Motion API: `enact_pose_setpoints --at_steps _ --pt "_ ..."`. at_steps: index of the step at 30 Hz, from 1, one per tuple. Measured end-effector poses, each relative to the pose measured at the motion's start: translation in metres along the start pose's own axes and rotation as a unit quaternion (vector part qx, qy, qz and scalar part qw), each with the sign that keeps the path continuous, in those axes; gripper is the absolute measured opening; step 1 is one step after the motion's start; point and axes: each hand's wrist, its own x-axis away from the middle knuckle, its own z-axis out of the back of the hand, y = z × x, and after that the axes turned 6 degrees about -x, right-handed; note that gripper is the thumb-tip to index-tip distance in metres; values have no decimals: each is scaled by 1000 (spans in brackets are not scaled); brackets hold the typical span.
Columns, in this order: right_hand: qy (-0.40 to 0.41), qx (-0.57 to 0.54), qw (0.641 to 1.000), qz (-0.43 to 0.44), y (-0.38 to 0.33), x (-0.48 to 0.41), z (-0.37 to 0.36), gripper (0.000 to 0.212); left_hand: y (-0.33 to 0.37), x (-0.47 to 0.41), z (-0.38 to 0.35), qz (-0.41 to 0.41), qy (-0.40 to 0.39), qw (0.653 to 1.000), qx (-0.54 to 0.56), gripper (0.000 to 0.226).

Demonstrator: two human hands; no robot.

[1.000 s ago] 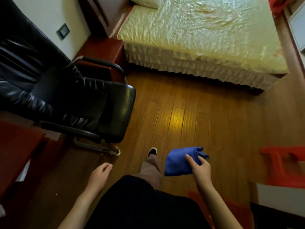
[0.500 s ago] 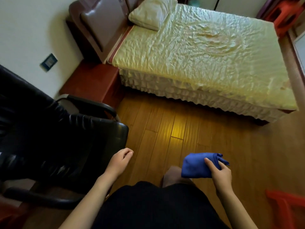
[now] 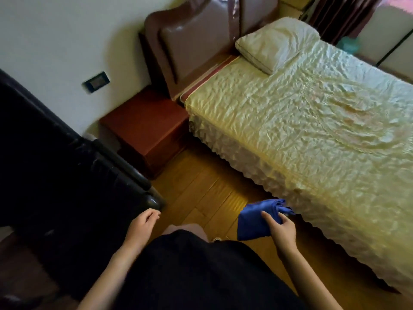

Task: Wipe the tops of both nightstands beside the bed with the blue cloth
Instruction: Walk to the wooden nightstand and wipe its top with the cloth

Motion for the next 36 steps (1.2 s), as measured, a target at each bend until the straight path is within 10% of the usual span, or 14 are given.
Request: enact_pose_setpoints --at_steps 11,23,36 --pt "-230 139 962 49 -130 -166 -177 21 20 -69 6 155 145 964 162 23" --pt "-248 276 921 119 -240 -295 -354 17 107 -258 90 152 149 967 141 29" --pt "-439 249 857 108 -159 -434 -604 8 -13 -522 73 277 349 881 159 71"
